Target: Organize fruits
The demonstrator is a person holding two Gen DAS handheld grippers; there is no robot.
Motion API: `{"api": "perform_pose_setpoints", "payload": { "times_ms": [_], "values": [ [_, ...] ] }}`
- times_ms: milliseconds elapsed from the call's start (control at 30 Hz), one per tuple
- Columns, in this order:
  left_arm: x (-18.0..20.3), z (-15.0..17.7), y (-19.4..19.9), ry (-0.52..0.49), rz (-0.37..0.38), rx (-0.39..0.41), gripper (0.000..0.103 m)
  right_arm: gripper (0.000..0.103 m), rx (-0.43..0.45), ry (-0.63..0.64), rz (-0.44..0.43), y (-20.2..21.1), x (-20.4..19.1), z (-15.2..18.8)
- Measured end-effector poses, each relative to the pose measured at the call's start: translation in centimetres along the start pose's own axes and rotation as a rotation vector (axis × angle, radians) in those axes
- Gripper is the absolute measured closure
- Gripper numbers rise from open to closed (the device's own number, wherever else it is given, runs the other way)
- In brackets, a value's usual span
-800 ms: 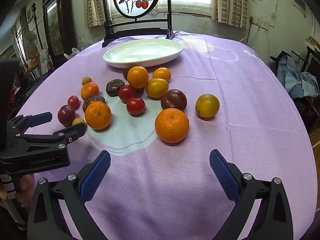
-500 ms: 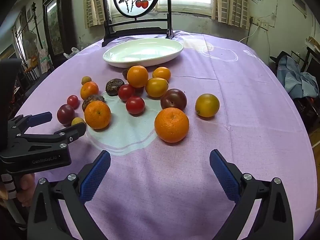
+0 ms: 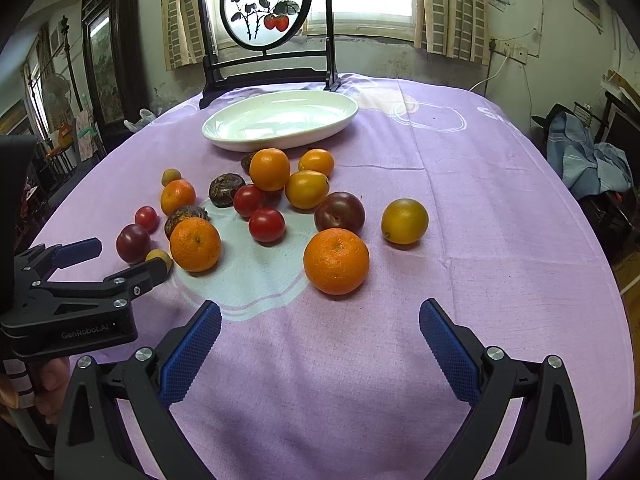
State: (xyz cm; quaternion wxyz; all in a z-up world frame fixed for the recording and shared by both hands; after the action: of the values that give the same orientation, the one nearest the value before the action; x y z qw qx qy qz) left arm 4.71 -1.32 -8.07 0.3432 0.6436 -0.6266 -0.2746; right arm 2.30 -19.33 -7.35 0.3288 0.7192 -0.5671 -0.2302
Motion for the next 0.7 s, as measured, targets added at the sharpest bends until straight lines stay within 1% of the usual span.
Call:
{"api": "perform_pose_setpoints", "payload": {
  "times_ms": [333,567,700],
  "values": [
    [0.04,0.14,-0.13,0.000,0.001,-0.009,0.004,0.003,0.010,0.001,-0.003,0.03,-0.10,0.02],
    [0.16,0.49,-0.27,-0.003,0.003,-0.015,0.004,0.003,-0.030,-0.007,-0.018,-0.40,-0.29,0.55],
    [0.18,0.50,-0.28,-0.002,0.004,-0.016,0.004,0.003,-0.022,-0.001,-0.010,-0.36,-0.25,0.50]
  ]
}}
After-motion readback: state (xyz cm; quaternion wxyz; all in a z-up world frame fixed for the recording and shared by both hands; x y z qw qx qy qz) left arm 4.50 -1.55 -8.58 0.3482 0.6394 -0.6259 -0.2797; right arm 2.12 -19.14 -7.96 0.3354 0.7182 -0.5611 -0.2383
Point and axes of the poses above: each gripper's, at about its wrist camera, not at the fingertips, and y roughly against the way its jaws point, x to its right, z to its underside, the point moved 9 cm from there along -y, roughly the way its jaws point, and after that the axes turned 7 degrees about y, right-handed, at the moved point
